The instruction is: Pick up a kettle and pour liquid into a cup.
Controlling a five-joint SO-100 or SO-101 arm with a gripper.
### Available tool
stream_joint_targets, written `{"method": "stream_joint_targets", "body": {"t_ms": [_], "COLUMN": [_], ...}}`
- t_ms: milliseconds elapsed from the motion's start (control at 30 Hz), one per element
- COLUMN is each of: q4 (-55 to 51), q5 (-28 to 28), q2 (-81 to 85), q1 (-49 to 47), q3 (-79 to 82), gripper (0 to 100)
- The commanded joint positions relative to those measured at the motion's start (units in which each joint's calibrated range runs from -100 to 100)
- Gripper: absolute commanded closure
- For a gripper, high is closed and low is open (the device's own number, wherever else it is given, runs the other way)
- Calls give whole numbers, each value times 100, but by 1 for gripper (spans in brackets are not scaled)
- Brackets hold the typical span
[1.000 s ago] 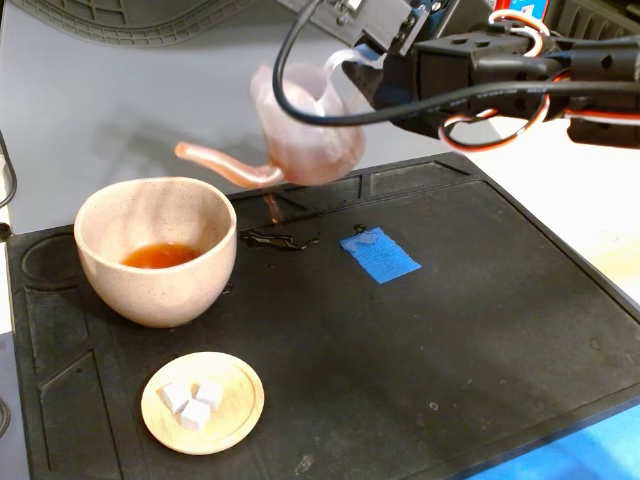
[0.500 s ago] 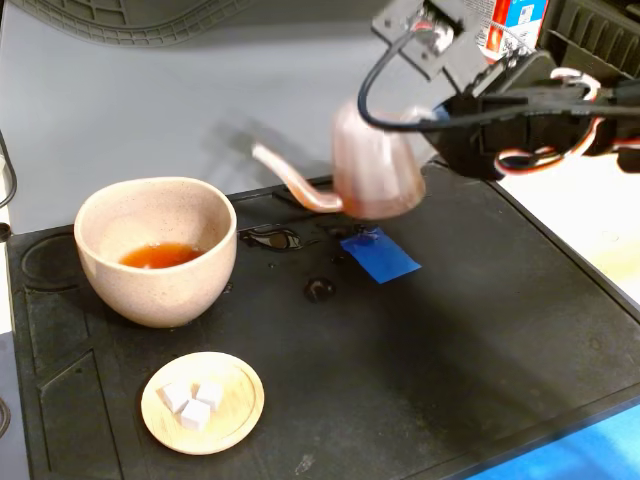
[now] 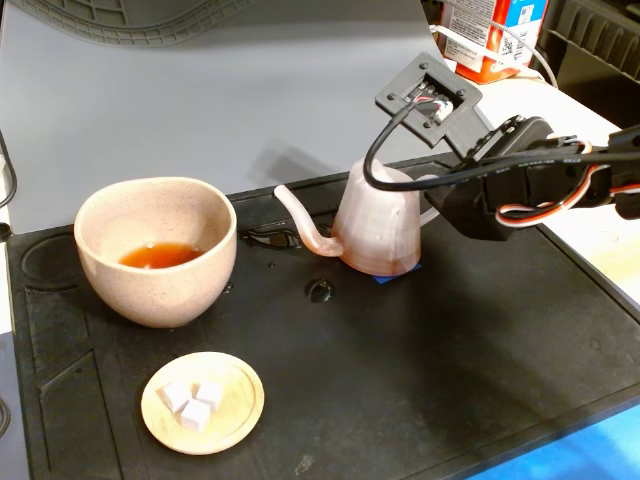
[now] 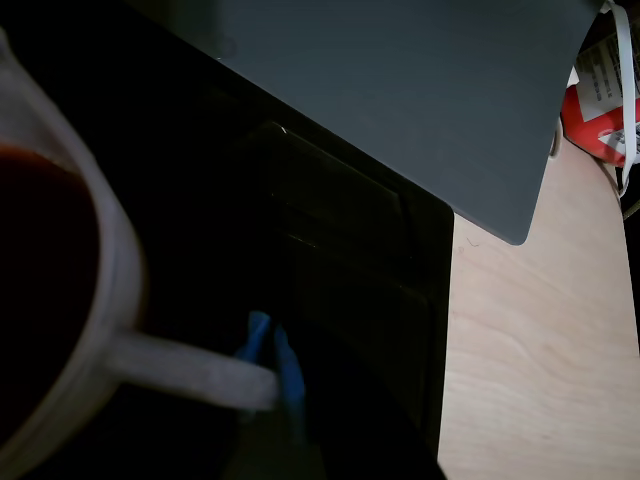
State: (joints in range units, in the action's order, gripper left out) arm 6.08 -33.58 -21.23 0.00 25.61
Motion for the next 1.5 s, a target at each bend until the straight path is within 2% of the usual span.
{"method": "stream_joint_targets", "body": {"t_ms": [0,267,300,433,500,767,833,867,1367,1467], "q4": [62,62,62,70,676,658,658,658,598,581], "q5": [23,44,243,280,280,280,285,285,269,254], "q2": [24,16,16,16,-52,16,16,16,127,852], "q1": [-42,-34,-19,-27,-19,-11,-11,-11,-133,-72], "q3": [-301,-428,-419,-447,-374,-84,-20,-20,316,1160], "gripper": [99,99,99,99,99,99,88,87,87,87]}}
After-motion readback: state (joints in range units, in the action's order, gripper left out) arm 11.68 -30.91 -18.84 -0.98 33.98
